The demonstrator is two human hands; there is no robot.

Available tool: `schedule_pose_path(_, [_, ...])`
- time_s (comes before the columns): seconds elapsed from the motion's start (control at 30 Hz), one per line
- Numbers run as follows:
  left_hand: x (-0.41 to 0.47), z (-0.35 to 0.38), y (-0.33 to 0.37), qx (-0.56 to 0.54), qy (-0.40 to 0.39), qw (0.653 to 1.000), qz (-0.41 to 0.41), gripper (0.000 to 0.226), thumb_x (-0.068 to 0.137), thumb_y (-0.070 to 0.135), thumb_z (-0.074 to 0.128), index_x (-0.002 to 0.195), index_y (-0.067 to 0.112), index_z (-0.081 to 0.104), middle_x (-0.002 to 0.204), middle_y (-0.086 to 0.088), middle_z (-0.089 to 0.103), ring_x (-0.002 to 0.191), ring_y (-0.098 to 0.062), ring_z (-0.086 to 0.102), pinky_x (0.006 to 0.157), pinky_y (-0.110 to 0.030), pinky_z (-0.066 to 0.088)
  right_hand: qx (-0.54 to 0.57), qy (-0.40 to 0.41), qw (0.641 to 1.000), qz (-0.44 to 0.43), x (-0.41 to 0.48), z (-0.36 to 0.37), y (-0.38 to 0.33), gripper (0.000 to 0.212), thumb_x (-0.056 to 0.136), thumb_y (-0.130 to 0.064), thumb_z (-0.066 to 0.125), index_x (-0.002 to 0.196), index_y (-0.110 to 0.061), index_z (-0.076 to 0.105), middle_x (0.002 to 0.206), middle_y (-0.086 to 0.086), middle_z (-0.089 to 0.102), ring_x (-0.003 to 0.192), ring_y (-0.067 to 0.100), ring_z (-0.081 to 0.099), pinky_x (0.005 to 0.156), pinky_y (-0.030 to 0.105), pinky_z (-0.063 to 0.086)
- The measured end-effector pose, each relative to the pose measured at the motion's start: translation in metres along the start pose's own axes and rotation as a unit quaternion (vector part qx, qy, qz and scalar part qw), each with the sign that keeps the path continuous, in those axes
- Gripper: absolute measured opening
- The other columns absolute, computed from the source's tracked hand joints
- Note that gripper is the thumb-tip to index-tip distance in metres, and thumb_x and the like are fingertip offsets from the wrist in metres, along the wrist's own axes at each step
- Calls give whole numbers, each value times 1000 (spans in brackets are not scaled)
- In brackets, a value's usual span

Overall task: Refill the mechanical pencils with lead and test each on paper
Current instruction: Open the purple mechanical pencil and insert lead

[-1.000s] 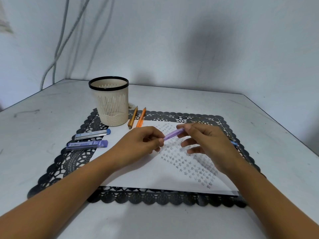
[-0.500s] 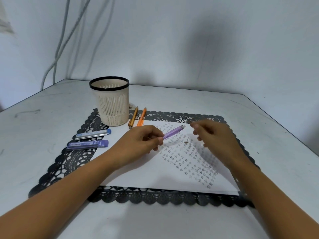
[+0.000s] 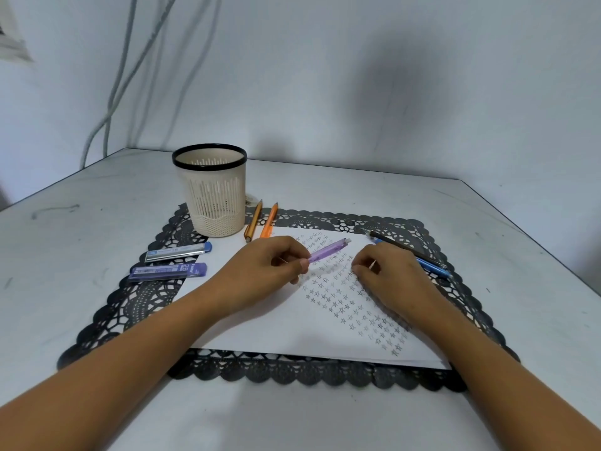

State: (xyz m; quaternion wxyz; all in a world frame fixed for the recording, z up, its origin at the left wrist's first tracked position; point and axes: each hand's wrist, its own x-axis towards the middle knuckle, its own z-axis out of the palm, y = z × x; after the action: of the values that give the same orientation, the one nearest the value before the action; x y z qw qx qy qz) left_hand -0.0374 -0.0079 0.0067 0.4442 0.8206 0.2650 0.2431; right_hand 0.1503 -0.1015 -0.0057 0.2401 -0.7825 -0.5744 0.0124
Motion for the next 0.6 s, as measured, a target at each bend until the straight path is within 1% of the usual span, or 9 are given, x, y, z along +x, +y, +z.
schedule_pose_path(0.1, [0,0,0,3,-2,1000,2,12,87,19,59,87,31,61,81,7,67,71,-3,63,66,-15,43,96,35,995,17,-1,-5,-4,5,89,-17,58,89,-21,62,85,-10,61,78,0,55,65,8,44])
schedule_pose_path(0.17, [1,-1,-1,5,1,1000,4,12,87,19,59,86,31,61,81,7,67,72,-3,63,67,-16,44,185,58,981,25,-2,-11,-9,7,86,-13,62,86,-20,62,80,-10,61,74,-2,55,62,2,41])
schedule_pose_path(0.2, [1,-1,-1,6,1,1000,5,12,88,19,59,86,31,61,80,8,67,72,-3,62,67,-16,44,231,65,970,28,-3,-14,-11,8,85,-12,63,84,-20,63,80,-10,62,73,0,56,62,2,42])
schedule_pose_path(0.27, [1,-1,0,11,0,1000,6,12,88,19,58,87,30,61,79,9,66,72,-3,62,67,-16,45,313,70,947,27,-5,-20,-14,14,82,-9,66,81,-23,65,79,-8,65,72,4,58,65,9,47])
schedule_pose_path(0.33, [1,0,0,16,-2,1000,7,12,88,19,58,87,30,60,79,10,65,72,-3,62,68,-16,45,369,67,927,20,-7,-23,-16,19,80,-7,67,80,-26,67,75,-9,68,72,4,60,66,14,49])
schedule_pose_path(0.43, [0,0,0,17,-4,1000,8,13,88,19,58,86,32,60,79,11,65,72,-2,62,68,-16,44,398,68,915,10,-8,-24,-19,20,80,-7,68,80,-27,69,72,-12,69,71,3,61,67,15,51])
schedule_pose_path(0.6, [0,-1,0,23,-3,1000,12,14,88,19,58,86,33,59,77,12,64,70,1,61,66,-13,44,376,75,923,9,-10,-24,-20,18,80,-9,68,81,-28,69,76,-10,69,74,6,60,70,17,52])
